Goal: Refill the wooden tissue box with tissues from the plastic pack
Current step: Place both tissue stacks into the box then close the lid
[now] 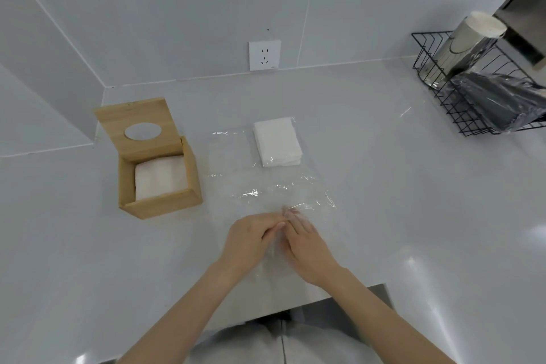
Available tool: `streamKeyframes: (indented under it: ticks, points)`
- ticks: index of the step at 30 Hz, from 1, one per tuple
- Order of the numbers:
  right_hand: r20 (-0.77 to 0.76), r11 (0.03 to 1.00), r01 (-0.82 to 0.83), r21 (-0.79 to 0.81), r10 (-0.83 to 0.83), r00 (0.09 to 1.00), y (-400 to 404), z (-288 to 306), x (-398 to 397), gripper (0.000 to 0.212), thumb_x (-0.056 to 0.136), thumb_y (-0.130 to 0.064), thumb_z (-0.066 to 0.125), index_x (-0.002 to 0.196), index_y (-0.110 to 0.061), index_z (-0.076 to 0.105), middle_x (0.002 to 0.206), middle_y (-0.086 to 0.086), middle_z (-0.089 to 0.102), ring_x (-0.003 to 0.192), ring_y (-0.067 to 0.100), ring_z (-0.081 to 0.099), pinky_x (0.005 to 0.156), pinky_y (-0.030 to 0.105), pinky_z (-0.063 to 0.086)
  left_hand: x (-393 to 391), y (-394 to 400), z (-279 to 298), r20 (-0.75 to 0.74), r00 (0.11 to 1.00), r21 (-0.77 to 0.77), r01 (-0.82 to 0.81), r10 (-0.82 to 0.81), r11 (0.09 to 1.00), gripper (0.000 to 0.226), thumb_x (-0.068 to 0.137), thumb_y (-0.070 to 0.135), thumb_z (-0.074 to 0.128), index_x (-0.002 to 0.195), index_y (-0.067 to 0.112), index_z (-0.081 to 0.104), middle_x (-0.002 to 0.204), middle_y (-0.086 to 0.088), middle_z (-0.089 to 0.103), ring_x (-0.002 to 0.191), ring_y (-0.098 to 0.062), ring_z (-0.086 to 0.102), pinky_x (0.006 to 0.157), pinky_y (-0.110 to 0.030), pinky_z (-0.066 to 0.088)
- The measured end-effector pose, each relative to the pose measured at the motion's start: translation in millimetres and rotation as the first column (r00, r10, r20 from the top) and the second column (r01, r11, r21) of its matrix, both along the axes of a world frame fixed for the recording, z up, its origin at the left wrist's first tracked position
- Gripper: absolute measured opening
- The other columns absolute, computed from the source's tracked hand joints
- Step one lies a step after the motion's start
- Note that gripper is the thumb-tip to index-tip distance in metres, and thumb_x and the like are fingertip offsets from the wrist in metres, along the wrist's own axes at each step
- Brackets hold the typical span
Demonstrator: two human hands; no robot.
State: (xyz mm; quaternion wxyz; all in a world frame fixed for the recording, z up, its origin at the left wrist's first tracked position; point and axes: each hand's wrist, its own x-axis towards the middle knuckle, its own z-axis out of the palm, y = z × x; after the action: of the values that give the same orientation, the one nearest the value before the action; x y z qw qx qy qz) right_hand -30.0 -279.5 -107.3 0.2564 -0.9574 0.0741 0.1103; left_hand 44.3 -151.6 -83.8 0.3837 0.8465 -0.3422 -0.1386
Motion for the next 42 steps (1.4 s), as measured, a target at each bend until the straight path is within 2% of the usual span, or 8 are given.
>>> streamKeyframes:
  ticks: [4, 7, 12, 16, 20, 23, 29, 42]
  points:
    - [0.05, 0.995, 0.052, -0.084, -0.048, 0.998, -7, 2, 24, 0.067, 0.086, -0.036, 0.012, 0.146, -0.006, 0.015, 0.156, 0.009, 0.009, 0.145, 0.026, 0.006, 0.118, 0.032, 0.001, -7, 2, 12, 0.111, 0.993, -0.054, 0.041, -0.035, 0.998, 0.036, 0.09, 0.038, 0.041, 0.106, 0.022, 0.068, 0.11, 0.009, 0.07, 0.102, -0.005, 0.063, 0.088, -0.021, 0.047]
    - [0.034, 0.992, 0.064, -0.108, -0.061, 0.998, -16, 0, 47, 0.079, 0.075, -0.042, -0.008, 0.147, -0.013, 0.0, 0.157, 0.002, -0.009, 0.142, 0.015, -0.016, 0.107, 0.02, -0.025, -15, 5, 20, 0.167, 0.984, -0.06, 0.07, -0.059, 0.996, 0.036, 0.092, 0.039, 0.041, 0.102, 0.019, 0.07, 0.107, 0.006, 0.072, 0.099, -0.005, 0.065, 0.086, -0.018, 0.048]
    - [-0.011, 0.985, 0.149, -0.082, -0.15, 0.989, -15, -9, 54, 0.091, 0.065, -0.044, -0.004, 0.142, -0.009, 0.03, 0.153, 0.01, 0.026, 0.143, 0.022, 0.02, 0.117, 0.035, 0.012, -24, 11, 27, 0.28, 0.947, -0.041, 0.178, -0.16, 0.983, 0.026, 0.089, 0.032, 0.05, 0.094, 0.019, 0.072, 0.094, 0.009, 0.075, 0.083, -0.004, 0.068, 0.071, -0.019, 0.053]
    - [0.199, 0.945, 0.323, -0.048, -0.308, 0.93, -12, -7, 55, 0.041, 0.079, -0.021, 0.035, 0.102, -0.004, 0.065, 0.109, 0.015, 0.067, 0.101, 0.033, 0.064, 0.085, 0.039, 0.051, -12, 11, 23, 0.291, 0.953, -0.053, 0.1, -0.08, 0.994, 0.042, 0.092, 0.043, 0.039, 0.101, 0.017, 0.07, 0.105, 0.002, 0.072, 0.095, -0.011, 0.066, 0.086, -0.02, 0.044]
    - [0.252, 0.845, 0.515, 0.145, -0.535, 0.806, -3, 2, 62, 0.04, 0.085, -0.021, 0.034, 0.107, 0.001, 0.059, 0.104, 0.017, 0.064, 0.093, 0.035, 0.065, 0.072, 0.037, 0.055, 11, -4, 2, 0.137, 0.976, 0.21, -0.196, 0.169, 0.958, 0.07, 0.088, 0.049, 0.014, 0.139, 0.007, 0.034, 0.151, -0.008, 0.028, 0.141, -0.019, 0.024, 0.113, -0.022, 0.007]
    - [0.137, 0.794, 0.595, 0.126, -0.608, 0.782, 3, -3, 70, 0.046, 0.094, -0.017, 0.041, 0.138, -0.004, 0.034, 0.142, 0.016, 0.039, 0.127, 0.03, 0.045, 0.095, 0.04, 0.046, 21, -11, -17, -0.038, 0.956, 0.408, -0.252, 0.292, 0.878, 0.067, 0.091, 0.048, 0.009, 0.145, 0.008, 0.005, 0.157, -0.006, -0.003, 0.144, -0.014, -0.006, 0.115, -0.028, -0.006]
    - [0.055, 0.717, 0.684, 0.138, -0.695, 0.717, 4, -6, 88, 0.058, 0.097, -0.021, 0.037, 0.146, -0.004, 0.011, 0.155, 0.014, 0.018, 0.138, 0.03, 0.027, 0.106, 0.038, 0.03, 21, -9, -31, -0.149, 0.943, 0.395, -0.217, 0.296, 0.892, 0.054, 0.099, 0.033, 0.021, 0.146, 0.01, 0.008, 0.157, -0.003, -0.002, 0.144, -0.012, -0.005, 0.115, -0.029, -0.005]
    - [-0.049, 0.583, 0.796, 0.166, -0.801, 0.597, -6, -9, 114, 0.05, 0.092, -0.04, 0.045, 0.127, -0.005, 0.044, 0.128, 0.014, 0.041, 0.113, 0.035, 0.049, 0.09, 0.039, 0.043, 34, 1, -29, -0.442, 0.847, 0.129, -0.265, 0.294, 0.956, 0.044, 0.1, 0.024, 0.026, 0.143, 0.011, 0.024, 0.156, 0.001, 0.01, 0.143, -0.007, 0.002, 0.113, -0.023, -0.006]
